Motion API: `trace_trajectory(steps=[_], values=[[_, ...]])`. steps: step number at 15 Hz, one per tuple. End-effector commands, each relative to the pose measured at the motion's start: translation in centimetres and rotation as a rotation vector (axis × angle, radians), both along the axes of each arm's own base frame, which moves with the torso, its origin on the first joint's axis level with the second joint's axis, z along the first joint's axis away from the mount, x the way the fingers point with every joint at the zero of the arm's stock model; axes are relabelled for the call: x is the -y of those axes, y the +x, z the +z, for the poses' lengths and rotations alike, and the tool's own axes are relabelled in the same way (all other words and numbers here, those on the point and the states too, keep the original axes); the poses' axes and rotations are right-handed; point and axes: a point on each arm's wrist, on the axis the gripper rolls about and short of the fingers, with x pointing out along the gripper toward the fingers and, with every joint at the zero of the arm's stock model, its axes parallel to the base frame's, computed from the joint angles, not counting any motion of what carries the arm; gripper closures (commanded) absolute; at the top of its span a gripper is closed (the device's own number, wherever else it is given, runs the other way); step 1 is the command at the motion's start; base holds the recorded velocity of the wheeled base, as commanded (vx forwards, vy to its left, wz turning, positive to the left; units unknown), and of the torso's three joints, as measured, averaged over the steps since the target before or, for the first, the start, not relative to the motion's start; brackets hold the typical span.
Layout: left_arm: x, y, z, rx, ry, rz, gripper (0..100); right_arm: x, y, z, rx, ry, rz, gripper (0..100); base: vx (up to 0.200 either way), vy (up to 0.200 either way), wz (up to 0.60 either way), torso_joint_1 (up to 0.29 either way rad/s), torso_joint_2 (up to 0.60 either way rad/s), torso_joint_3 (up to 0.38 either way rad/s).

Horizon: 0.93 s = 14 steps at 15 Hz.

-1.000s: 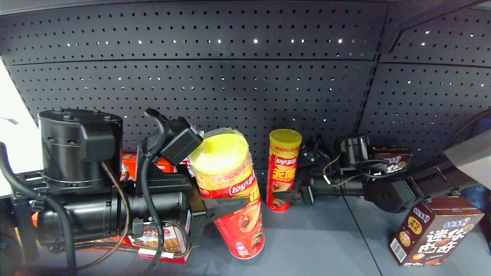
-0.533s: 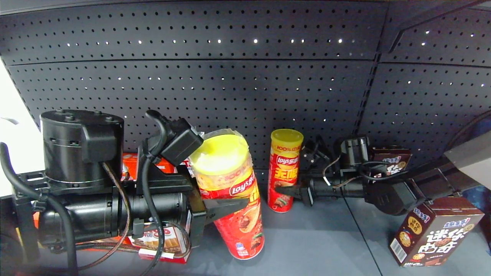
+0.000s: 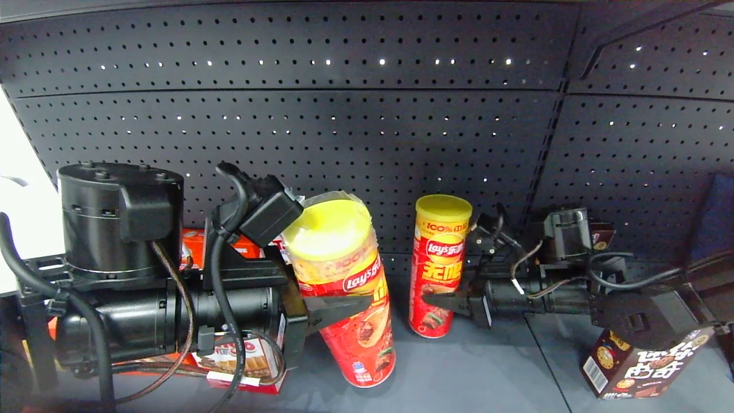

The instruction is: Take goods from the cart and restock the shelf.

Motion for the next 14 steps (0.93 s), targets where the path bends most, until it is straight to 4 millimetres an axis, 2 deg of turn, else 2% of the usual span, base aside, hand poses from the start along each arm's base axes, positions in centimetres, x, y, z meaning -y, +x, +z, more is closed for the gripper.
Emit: trace_trajectory(steps=[1,5,7,10,14], values=[[0.0,0.0,0.0,0.001,-0.001,0.000,100,1.0,-2.6,1.7,0.035,0.019,0.009,100,0.000,0.000,0.00,0.000,0.00,0.000],[0.0,0.0,0.0,-0.001,0.000,0.000,100,1.4,-6.5,2.2,0.033,0.018,0.046,100,0.000,0.000,0.00,0.000,0.00,0.000],[0.0,0.0,0.1,0.001,-0.001,0.000,100,1.5,-7.9,1.9,0.023,0.012,0.054,100,0.000,0.000,0.00,0.000,0.00,0.000],[0.0,0.1,0.1,0.000,0.001,0.003,100,1.8,-9.2,1.4,0.009,0.008,0.068,100,0.000,0.000,0.00,0.000,0.00,0.000],[0.0,0.1,0.1,0.000,0.003,0.002,100,2.0,-9.6,-0.5,0.024,0.018,0.072,100,0.000,0.000,0.00,0.000,0.00,0.000]])
